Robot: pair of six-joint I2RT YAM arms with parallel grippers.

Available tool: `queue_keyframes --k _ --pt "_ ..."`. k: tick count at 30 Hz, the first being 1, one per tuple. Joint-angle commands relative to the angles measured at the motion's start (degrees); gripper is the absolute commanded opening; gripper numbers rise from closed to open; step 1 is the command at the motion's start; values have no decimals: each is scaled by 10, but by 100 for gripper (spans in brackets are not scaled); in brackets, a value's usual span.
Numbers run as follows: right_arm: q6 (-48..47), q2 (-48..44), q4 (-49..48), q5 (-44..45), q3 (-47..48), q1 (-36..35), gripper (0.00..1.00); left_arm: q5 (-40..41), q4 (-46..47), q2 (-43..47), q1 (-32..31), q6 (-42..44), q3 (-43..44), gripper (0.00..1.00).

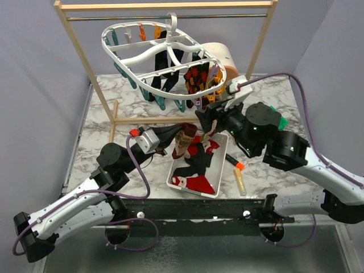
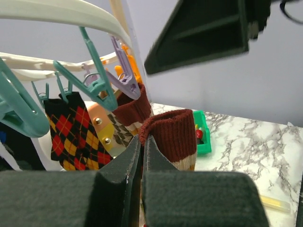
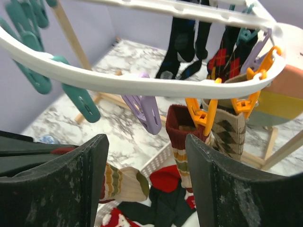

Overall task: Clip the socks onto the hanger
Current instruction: Open the clamp at the hanger.

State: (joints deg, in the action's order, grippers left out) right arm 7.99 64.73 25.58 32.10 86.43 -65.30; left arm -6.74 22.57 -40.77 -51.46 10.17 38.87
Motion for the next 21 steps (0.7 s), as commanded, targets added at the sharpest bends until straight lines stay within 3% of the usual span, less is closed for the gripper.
queue_keyframes --k 1,7,21 --pt "-26 8 -59 60 -33 -2 71 42 2 2 0 13 -4 0" --pt "-34 23 -133 107 -53 -2 71 59 2 3 0 21 -12 0" --pt "2 71 -118 182 -34 -25 82 63 2 13 0 22 -32 0"
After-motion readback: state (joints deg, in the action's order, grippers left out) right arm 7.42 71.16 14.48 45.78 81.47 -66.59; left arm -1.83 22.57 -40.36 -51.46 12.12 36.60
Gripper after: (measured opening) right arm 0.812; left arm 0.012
